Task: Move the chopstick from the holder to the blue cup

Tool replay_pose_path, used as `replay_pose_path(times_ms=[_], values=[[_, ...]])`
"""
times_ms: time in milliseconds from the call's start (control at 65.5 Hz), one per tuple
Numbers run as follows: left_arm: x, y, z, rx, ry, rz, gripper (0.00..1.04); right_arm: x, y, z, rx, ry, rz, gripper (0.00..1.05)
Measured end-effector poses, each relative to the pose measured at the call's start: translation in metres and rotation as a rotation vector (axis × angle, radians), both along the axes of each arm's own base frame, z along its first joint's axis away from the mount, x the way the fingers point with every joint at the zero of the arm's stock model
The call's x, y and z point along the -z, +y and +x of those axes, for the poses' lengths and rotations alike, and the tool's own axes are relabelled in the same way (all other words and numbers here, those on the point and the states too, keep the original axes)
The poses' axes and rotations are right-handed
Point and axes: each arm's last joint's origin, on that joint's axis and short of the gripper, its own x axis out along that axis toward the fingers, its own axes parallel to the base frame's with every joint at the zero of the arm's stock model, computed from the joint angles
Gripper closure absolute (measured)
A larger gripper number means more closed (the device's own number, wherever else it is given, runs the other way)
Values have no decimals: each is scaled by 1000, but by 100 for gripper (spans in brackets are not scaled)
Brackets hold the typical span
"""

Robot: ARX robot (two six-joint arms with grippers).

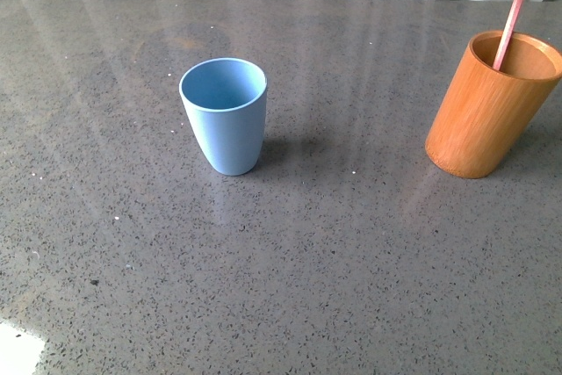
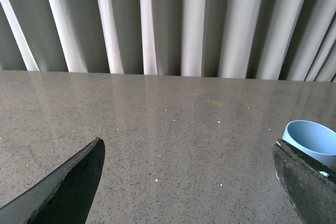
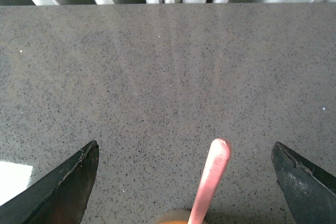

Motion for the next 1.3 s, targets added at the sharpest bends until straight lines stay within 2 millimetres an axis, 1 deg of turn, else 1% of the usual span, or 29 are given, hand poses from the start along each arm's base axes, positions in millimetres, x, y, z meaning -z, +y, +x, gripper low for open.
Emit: replay_pose_path(times_ms=[76, 275, 321, 382, 458, 519, 611, 718, 748, 855, 871, 901, 993, 1008, 1054, 1298], values=[[0, 0, 0, 0, 0, 0, 9, 0, 0, 0, -1, 0, 2, 9], [0, 0, 0, 0, 0, 0, 9, 0, 0, 0, -2, 1, 10, 14], [0, 0, 0, 0, 0, 0, 9, 0, 0, 0, -2, 2, 10, 17], [0, 0, 0, 0, 0, 0, 9, 1, 0, 0, -2, 4, 10, 25], [0, 0, 0, 0, 0, 0, 9, 2, 0, 0, -2, 9, 10, 26], [0, 0, 0, 0, 0, 0, 9, 3, 0, 0, -2, 14, 9, 30], [0, 0, 0, 0, 0, 0, 9, 3, 0, 1, -1, 17, 8, 32], [0, 0, 0, 0, 0, 0, 9, 3, 0, 1, 2, 16, 6, 41], [0, 0, 0, 0, 0, 0, 9, 3, 0, 2, 4, 15, 5, 46], [0, 0, 0, 0, 0, 0, 9, 3, 1, 2, 7, 16, 3, 71], [0, 0, 0, 0, 0, 0, 9, 3, 1, 2, 8, 17, 3, 73], [0, 0, 0, 0, 0, 0, 9, 3, 0, 2, 10, 16, 1, 80], [0, 0, 0, 0, 0, 0, 9, 3, 0, 2, 13, 16, 0, 92], [0, 0, 0, 0, 0, 0, 9, 3, 0, 2, 13, 17, -1, 96], [0, 0, 0, 0, 0, 0, 9, 3, 0, 2, 14, 17, -1, 101], [0, 0, 0, 0, 0, 0, 9, 2, 0, 2, 17, 17, -3, 101]])
